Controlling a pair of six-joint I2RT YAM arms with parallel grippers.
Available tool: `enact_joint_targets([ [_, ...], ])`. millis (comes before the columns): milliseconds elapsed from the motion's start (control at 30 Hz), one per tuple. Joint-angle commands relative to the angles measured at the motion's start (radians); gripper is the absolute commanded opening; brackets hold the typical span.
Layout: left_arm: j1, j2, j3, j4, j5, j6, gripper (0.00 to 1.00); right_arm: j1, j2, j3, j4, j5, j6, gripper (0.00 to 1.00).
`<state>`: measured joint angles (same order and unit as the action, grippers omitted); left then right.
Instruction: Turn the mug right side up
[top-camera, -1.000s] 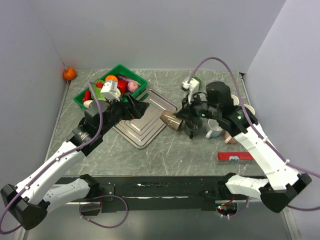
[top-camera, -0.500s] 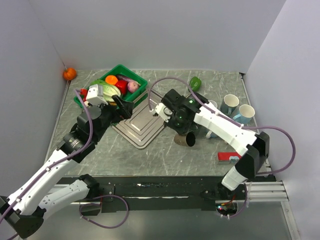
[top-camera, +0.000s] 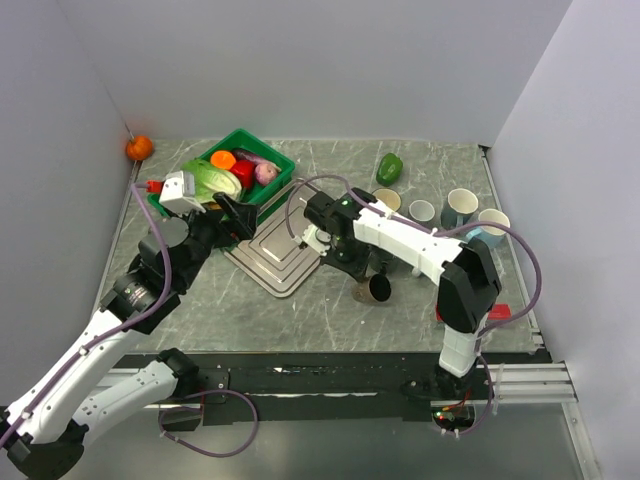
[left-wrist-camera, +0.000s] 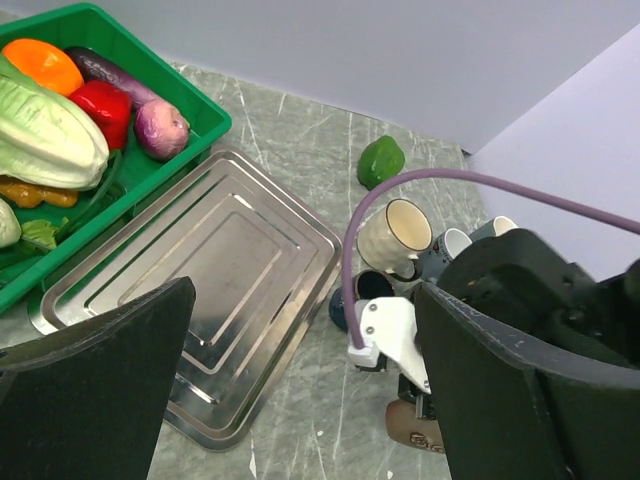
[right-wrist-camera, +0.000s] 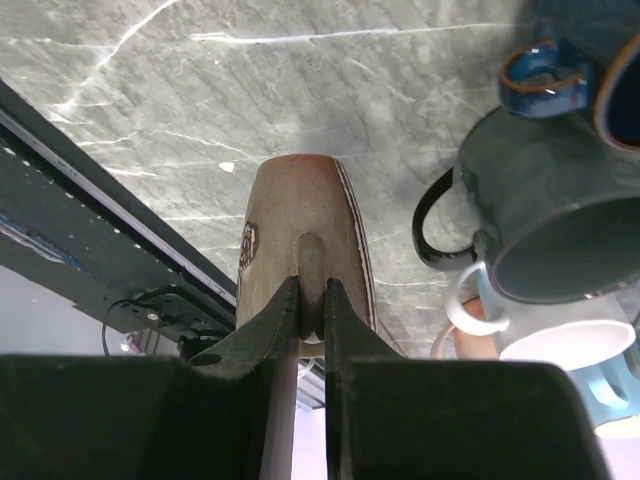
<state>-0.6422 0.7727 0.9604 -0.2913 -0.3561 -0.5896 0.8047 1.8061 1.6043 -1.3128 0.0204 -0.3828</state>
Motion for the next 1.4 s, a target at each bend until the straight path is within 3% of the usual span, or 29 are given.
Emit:
enact_joint_targets([
  [0, -0.001, -0.012, 0.000, 0.035, 0.023, 0.008, 0.96, 0.008, 0.018, -0.010, -0.069, 0.013, 0.008, 0.00],
  [200, -0.001, -0.013, -0.026, 0.055, 0.036, 0.011, 0.96, 0.008, 0.071, -0.033, -0.060, 0.006, 0.013, 0.02],
  [400, -0.001, -0.019, -0.048, 0.060, 0.035, 0.008, 0.96, 0.008, 0.124, -0.004, -0.072, 0.003, 0.041, 0.15],
  [700, -0.001, -0.033, -0.064, 0.070, 0.045, 0.016, 0.96, 0.011, 0.200, 0.029, -0.083, 0.009, 0.062, 0.21],
  [833, -0.001, -0.033, -0.066, 0.069, 0.045, 0.016, 0.96, 0.013, 0.211, 0.054, -0.079, -0.005, 0.067, 0.37],
  [1033, -0.001, -0.035, -0.066, 0.060, 0.039, 0.019, 0.96, 0.016, 0.245, 0.109, -0.086, -0.016, 0.070, 0.52],
  [1100, -0.001, -0.038, -0.065, 0.055, 0.037, 0.019, 0.96, 0.019, 0.236, 0.114, -0.083, -0.042, 0.070, 0.69],
  [1167, -0.001, -0.041, -0.065, 0.055, 0.040, 0.017, 0.96, 0.019, 0.214, 0.120, -0.074, -0.047, 0.065, 0.97],
  [1367, -0.001, -0.044, -0.052, 0.046, 0.052, 0.008, 0.96, 0.019, 0.135, 0.167, -0.040, -0.022, 0.078, 1.00],
])
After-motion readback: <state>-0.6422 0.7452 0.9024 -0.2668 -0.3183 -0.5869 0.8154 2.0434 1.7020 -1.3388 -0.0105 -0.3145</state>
